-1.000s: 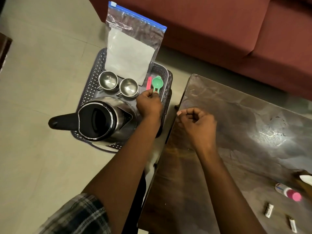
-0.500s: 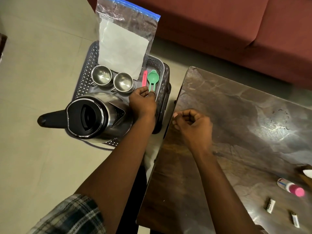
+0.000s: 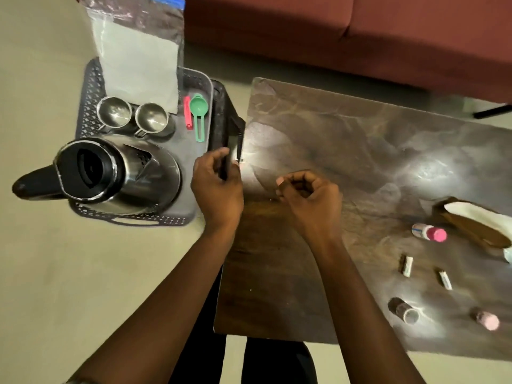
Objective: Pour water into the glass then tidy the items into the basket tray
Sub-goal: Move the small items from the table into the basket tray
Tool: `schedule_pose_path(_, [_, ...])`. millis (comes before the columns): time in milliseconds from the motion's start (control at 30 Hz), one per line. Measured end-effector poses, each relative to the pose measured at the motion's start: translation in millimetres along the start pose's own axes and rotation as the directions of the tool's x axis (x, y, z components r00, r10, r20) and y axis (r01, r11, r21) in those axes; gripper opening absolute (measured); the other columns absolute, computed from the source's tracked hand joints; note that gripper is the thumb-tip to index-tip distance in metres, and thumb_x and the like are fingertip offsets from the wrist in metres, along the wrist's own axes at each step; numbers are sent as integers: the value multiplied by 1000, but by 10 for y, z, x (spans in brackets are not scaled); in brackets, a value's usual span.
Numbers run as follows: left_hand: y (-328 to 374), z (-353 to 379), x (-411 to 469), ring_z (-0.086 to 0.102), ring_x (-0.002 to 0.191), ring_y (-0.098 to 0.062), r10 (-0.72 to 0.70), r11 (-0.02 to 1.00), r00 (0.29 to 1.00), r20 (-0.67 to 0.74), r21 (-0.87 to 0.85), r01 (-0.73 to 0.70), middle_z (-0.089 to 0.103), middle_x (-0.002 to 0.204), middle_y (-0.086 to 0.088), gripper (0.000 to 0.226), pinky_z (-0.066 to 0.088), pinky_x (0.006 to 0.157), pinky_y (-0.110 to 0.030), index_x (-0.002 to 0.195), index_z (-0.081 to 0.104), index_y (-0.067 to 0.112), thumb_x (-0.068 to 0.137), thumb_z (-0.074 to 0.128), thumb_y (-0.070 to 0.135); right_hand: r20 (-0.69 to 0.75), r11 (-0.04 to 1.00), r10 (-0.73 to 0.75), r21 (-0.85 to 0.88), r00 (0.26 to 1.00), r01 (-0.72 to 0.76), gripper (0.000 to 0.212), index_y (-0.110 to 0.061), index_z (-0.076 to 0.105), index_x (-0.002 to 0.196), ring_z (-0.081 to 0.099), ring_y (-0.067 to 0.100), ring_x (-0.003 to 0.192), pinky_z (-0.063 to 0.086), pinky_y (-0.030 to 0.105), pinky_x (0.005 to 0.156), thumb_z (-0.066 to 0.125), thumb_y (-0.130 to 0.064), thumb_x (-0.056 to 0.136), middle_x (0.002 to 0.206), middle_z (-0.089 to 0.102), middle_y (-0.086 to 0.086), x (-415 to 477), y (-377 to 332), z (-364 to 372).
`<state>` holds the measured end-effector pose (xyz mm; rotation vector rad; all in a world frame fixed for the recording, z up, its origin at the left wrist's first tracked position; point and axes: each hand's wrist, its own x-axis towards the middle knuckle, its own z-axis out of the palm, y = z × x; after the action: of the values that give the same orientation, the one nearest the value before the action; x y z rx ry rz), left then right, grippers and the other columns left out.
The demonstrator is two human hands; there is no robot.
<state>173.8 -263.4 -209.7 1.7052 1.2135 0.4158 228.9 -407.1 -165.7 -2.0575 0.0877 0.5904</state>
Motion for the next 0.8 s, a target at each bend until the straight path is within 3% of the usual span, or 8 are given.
schedule_pose_path(133, [101, 57, -630, 64, 98, 4, 123, 992, 980, 158, 23, -128, 67, 115, 2, 26, 47, 87, -6, 108, 69, 29, 92, 71, 8, -75, 999, 37, 1, 997, -37, 6, -25, 79, 90, 76, 7, 77, 63, 33, 72, 80, -29, 94, 81, 79, -9, -308, 313, -466])
schedule_pose_path(233, [33, 175, -1104, 69, 98, -1, 134, 988, 932, 337, 30, -153, 72, 110, 5, 21, 55, 90, -16, 111, 74, 18, 93, 72, 7, -138, 998, 46, -25, 989, -50, 2, -25, 79, 92, 75, 3, 77, 58, 22, 70, 81, -26, 93, 81, 78, -13, -572, 613, -886])
schedule_pose_path(367, [-133, 412, -1699, 72, 91, -5, 114, 988, 869, 482, 38, -151, 76, 102, 4, 20, 61, 86, -28, 107, 76, 16, 89, 76, 10, -232, 993, 88, -60, 969, -104, 8, -29, 76, 90, 73, -5, 77, 52, 9, 68, 82, -25, 92, 79, 76, -21, -921, 1052, -1448])
schedule_pose_path(500, [-242, 648, -2257, 69, 85, 0, 79, 984, 789, 610, 77, -158, 74, 101, 5, 22, 53, 78, -13, 105, 75, 20, 86, 78, 10, -318, 984, 143, -60, 937, -170, 15, -34, 74, 89, 72, -9, 79, 56, 14, 75, 81, -22, 92, 79, 74, -27, -1214, 1559, -2025])
schedule_pose_path(567, [-300, 743, -2477, 67, 86, -3, 111, 966, 723, 682, 96, -239, 71, 106, 5, 26, 55, 78, -15, 110, 76, 16, 85, 80, 12, -326, 967, 184, -108, 927, -230, 10, -28, 77, 99, 70, -12, 81, 58, 18, 81, 80, -22, 92, 84, 73, -25, -1327, 1781, -2287])
schedule_pose_path(633, [-372, 814, -2618, 66, 93, -6, 105, 935, 641, 760, 144, -324, 67, 115, 5, 34, 58, 85, -24, 118, 74, 19, 85, 81, 19, -334, 947, 214, -160, 918, -279, 20, -26, 74, 109, 69, -10, 82, 58, 25, 84, 81, -25, 90, 90, 71, -24, -1416, 1976, -2463])
schedule_pose_path(800, [-417, 978, -2889, 60, 117, -19, 58, 771, 454, 889, 249, -586, 59, 126, 2, 53, 53, 98, -37, 134, 66, 20, 84, 81, 32, -258, 896, 179, -357, 949, -266, 44, -24, 67, 120, 68, 24, 101, 51, 36, 80, 85, -25, 80, 119, 67, -3, -1568, 2426, -2635])
